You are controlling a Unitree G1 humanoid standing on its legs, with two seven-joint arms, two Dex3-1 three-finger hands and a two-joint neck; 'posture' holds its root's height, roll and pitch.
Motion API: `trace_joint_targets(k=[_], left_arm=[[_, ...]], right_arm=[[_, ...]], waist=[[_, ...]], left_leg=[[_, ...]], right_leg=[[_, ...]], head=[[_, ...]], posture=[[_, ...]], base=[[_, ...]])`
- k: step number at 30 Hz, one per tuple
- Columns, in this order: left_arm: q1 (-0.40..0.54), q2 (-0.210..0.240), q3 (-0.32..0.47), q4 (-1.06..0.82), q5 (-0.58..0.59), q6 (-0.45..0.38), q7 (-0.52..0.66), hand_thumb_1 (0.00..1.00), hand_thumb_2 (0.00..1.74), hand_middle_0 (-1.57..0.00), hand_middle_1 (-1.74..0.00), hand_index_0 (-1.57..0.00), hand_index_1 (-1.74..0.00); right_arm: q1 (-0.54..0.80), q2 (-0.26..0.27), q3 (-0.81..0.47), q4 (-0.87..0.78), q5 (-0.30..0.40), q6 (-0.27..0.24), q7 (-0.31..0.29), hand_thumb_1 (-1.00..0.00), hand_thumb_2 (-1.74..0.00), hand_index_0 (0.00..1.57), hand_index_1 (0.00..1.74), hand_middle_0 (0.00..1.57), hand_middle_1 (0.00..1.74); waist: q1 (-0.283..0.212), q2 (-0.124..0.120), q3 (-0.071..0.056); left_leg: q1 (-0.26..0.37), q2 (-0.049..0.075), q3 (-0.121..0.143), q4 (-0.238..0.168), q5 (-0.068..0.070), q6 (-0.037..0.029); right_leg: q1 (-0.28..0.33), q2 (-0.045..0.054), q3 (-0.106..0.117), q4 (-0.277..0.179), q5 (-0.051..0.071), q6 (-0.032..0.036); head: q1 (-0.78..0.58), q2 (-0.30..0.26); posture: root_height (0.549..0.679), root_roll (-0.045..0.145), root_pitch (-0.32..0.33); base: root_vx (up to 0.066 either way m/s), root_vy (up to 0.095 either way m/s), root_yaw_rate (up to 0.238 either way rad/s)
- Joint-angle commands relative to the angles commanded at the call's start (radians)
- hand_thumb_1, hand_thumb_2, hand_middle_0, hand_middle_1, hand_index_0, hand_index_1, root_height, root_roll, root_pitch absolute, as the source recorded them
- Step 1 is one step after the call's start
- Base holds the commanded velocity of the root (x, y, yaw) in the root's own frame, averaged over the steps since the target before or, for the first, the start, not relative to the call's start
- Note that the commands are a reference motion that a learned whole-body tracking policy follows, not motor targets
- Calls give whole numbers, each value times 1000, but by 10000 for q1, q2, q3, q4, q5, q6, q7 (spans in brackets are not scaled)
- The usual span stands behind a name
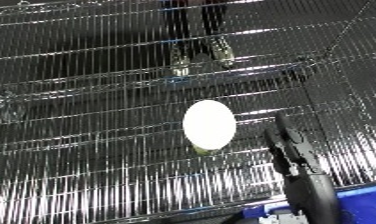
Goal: Pick up the object and place it into the box
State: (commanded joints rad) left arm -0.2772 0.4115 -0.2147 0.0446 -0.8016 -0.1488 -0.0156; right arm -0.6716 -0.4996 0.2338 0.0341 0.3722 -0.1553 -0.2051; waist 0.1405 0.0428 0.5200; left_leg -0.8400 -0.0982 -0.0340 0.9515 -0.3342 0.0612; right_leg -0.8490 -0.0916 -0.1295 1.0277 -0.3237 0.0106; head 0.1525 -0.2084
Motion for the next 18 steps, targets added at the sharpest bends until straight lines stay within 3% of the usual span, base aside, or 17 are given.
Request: trace_joint_targets(k=[7, 13, 18], left_arm=[[-168, -66, -109, 14, 51, 8, 35, 1000, 1740, -1570, -1740, -1570, -1740], [-439, -11, -216, 88, 33, 10, 56, 1000, 1740, -1570, -1740, -1570, -1740], [-580, 34, -305, 166, -99, 2, 64, 1000, 1740, -1570, -1740, -1570, -1740]], right_arm=[[-252, -18, 110, 274, 141, 65, 160, 0, 0, 0, 0, 0, 0], [-904, -52, 282, 1014, 519, 204, 141, 0, 0, 0, 0, 0, 0], [-1470, -114, 419, 1672, 831, 227, 116, 0, 0, 0, 0, 0, 0]], waist=[[22, 12, 0], [135, 120, 0], [227, 226, 0]], left_leg=[[-269, 31, 22, 251, -118, 1], [-353, 36, 3, 209, -77, -31], [-437, -6, -21, 184, -38, -28]], right_leg=[[-260, -2, 7, 190, -71, -16], [-373, -64, -13, 187, -30, -4], [-474, -77, -32, 205, -22, -42]], head=[[150, 48], [633, 87], [966, 48]], posture=[[591, 20, 225], [591, 20, 233], [590, 21, 240]], base=[[9, 3, 2], [12, -3, 29], [11, 3, 44]])
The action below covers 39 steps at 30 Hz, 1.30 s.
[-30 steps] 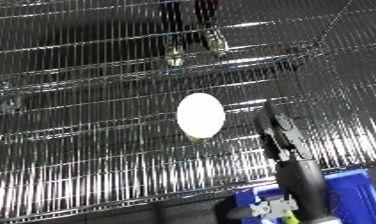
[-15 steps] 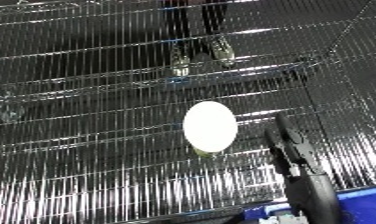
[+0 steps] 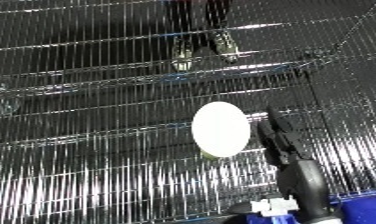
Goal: Pick up the object and place it into the box
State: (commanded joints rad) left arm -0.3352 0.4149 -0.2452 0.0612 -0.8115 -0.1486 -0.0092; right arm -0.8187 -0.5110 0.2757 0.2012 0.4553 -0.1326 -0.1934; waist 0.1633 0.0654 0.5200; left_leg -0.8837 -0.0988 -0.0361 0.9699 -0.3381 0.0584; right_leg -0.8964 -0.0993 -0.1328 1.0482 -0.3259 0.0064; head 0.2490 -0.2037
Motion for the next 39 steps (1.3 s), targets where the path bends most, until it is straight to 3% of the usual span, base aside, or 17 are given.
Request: trace_joint_targets(k=[8, 21, 39], left_arm=[[-24, 43, -194, -11, -126, -19, -22, 1000, 1740, -1570, -1740, -1570, -1740], [51, 24, -432, 3, -379, -191, -59, 1000, 1740, -1570, -1740, -1570, -1740], [384, -26, -565, -127, -543, -433, -172, 1000, 1740, -1570, -1740, -1570, -1740]], right_arm=[[-802, -56, 210, 646, 116, 23, 39, 0, 0, 0, 0, 0, 0], [-2077, -29, 408, 1415, 272, 6, -11, 0, 0, 0, 0, 0, 0], [-2385, 42, 499, 1660, 141, 34, -3, -900, -1566, 1413, 1566, 1413, 1566]], waist=[[173, 132, 0], [359, 376, 0], [414, 569, 0]], left_leg=[[-121, -41, -64, 41, 8, 25], [-357, -93, -123, 139, 62, 19], [-364, -98, -129, 33, 186, -6]], right_leg=[[-138, -40, -50, 82, -27, -64], [-373, -23, -60, 243, -110, -170], [-432, -6, -64, 290, -161, -237]], head=[[449, 80], [856, 152], [1127, 351]], posture=[[588, 21, 245], [584, 27, 254], [584, 35, 258]], base=[[12, -11, 53], [6, 2, 17], [-5, 0, 1]])
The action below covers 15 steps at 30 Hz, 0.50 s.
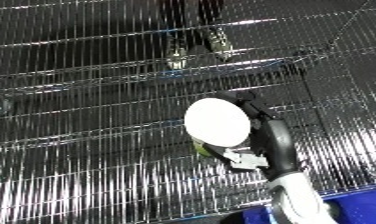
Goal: Pick up the object and place it into the box
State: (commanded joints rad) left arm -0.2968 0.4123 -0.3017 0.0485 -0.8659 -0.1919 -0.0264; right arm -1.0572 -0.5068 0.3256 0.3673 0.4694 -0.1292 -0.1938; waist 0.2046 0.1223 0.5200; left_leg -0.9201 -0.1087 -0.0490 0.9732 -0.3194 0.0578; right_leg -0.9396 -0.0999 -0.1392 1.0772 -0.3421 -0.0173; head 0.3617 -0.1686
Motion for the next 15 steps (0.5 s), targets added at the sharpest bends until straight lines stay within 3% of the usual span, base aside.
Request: trace_joint_targets(k=[2, 8, 15], left_arm=[[-1, -6, -8, -10, -9, -42, 31, 1000, 1740, -1570, -1740, -1570, -1740], [38, 23, 87, -36, 22, -178, 77, 1000, 1740, -1570, -1740, -1570, -1740], [255, 56, 383, -76, 158, -332, 22, 1000, 1740, -1570, -1740, -1570, -1740]], right_arm=[[-12, -25, 17, 44, -6, 11, -16, -1000, -1740, 1570, 1740, 1570, 1740], [122, -88, 11, -13, -158, -18, -73, -1000, -1740, 1570, 1740, 1570, 1740], [984, -154, -320, -1112, -521, -286, -224, -1000, -1740, 1570, 1740, 1570, 1740]], waist=[[-10, 2, 0], [-54, -39, 0], [-301, -214, 0]], left_leg=[[-5, 14, -2, -28, 25, -2], [54, 63, -21, -147, 97, -16], [677, 204, -21, -881, 319, -82]], right_leg=[[-11, 8, 5, -1, -3, -8], [33, 46, 11, -55, 17, -18], [543, 136, 63, -547, 170, 83]], head=[[-17, 21], [-48, 113], [-154, 319]], posture=[[584, 35, 259], [585, 35, 259], [597, 34, 250]], base=[[-29, -7, -19], [-29, -18, -16], [-35, -12, -73]])
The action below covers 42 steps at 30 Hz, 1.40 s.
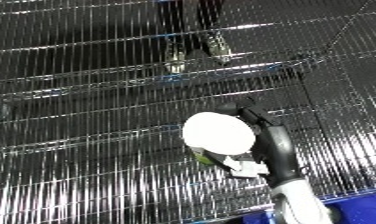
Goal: Pick up the object and place it into the box
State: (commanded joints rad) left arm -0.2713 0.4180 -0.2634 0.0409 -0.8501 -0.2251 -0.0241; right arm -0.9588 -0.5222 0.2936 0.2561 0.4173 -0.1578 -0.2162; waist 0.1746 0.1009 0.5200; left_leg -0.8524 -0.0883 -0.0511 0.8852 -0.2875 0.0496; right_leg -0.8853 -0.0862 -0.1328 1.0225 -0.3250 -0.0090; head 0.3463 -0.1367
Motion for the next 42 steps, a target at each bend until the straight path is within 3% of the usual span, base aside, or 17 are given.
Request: trace_joint_targets(k=[7, 10, 13, 18, 22, 29, 35, 42], left_arm=[[125, -124, 390, 156, 277, -116, 136, 1000, 1740, -1570, -1740, -1570, -1740], [113, -155, 588, 254, 367, -54, 180, 1000, 1740, -1570, -1740, -1570, -1740], [128, -152, 790, 359, 437, 65, 155, 1000, 1740, -1570, -1740, -1570, -1740], [298, -49, 1114, 328, 467, 345, 70, 1000, 1740, -1570, -1740, -1570, -1740], [401, 40, 1310, 238, 425, 547, 63, 1000, 1740, -1570, -1740, -1570, -1740], [642, 48, 1441, 99, 296, 656, 200, 1000, 1740, -1570, -1740, -1570, -1740], [935, -354, 1364, 119, 161, 264, 331, 1000, 1740, -1570, -1740, -1570, -1740], [1189, -664, 1349, 252, 6, -120, 383, 1000, 1740, -1570, -1740, -1570, -1740]], right_arm=[[1676, 199, -738, -1905, -170, -424, -157, -1000, -1740, 1570, 1740, 1570, 1740], [2357, 272, -1054, -2412, -90, -676, -131, -1000, -1740, 1570, 1740, 1570, 1740], [2970, 302, -1380, -2747, -5, -906, -186, -1000, -1740, 1570, 1740, 1570, 1740], [4004, 308, -1954, -3274, 29, -1194, -458, -1000, -1740, 1570, 1740, 1570, 1740], [4704, 329, -2367, -3613, 37, -1344, -746, -1000, -1740, 1570, 1740, 1570, 1740], [5820, 104, -3078, -3909, -92, -1489, -1400, -1000, -1740, 1570, 1740, 1570, 1740], [6816, -336, -3722, -3804, -138, -1440, -1437, -1000, -1740, 1570, 1740, 1570, 1740], [8150, -390, -4390, -3389, 482, -1882, -1036, -1000, -1740, 1570, 1740, 1570, 1740]], waist=[[-614, -369, 0], [-913, -511, 0], [-1184, -622, 0], [-1630, -731, 0], [-2006, -743, 0], [-2705, -653, 0], [-3363, -331, 0], [-3916, -46, 0]], left_leg=[[1093, 268, 87, -1064, 254, -140], [1554, 361, 176, -1384, 285, -193], [1968, 406, 283, -1537, 225, -210], [2560, 478, 485, -1553, 0, -186], [2913, 574, 694, -1526, -184, -162], [3257, 749, 1125, -1359, -521, -120], [3697, 791, 1550, -1673, -546, -161], [4113, 778, 1897, -1909, -602, -176]], right_leg=[[971, 156, 182, -957, 293, 141], [1412, 198, 297, -1392, 450, 207], [1830, 241, 412, -1757, 580, 245], [2423, 288, 614, -2142, 694, 263], [2733, 348, 776, -2311, 730, 261], [2926, 498, 1151, -2378, 687, 233], [3020, 595, 1513, -2521, 618, 190], [3137, 649, 1818, -2643, 554, 169]], head=[[-187, 19], [-120, -122], [46, -312], [523, -689], [1384, -843], [2960, -1131], [4020, -1573], [4396, -1949]], posture=[[615, 32, 222], [620, 32, 204], [625, 33, 184], [631, 37, 149], [634, 41, 129], [636, 55, 111], [638, 72, 108], [640, 86, 106]], base=[[-45, 0, -215], [-44, -1, -279], [-37, -5, -285], [-22, -1, -263], [-24, 26, -278], [-22, 70, -281], [9, 158, -261], [28, 107, -144]])
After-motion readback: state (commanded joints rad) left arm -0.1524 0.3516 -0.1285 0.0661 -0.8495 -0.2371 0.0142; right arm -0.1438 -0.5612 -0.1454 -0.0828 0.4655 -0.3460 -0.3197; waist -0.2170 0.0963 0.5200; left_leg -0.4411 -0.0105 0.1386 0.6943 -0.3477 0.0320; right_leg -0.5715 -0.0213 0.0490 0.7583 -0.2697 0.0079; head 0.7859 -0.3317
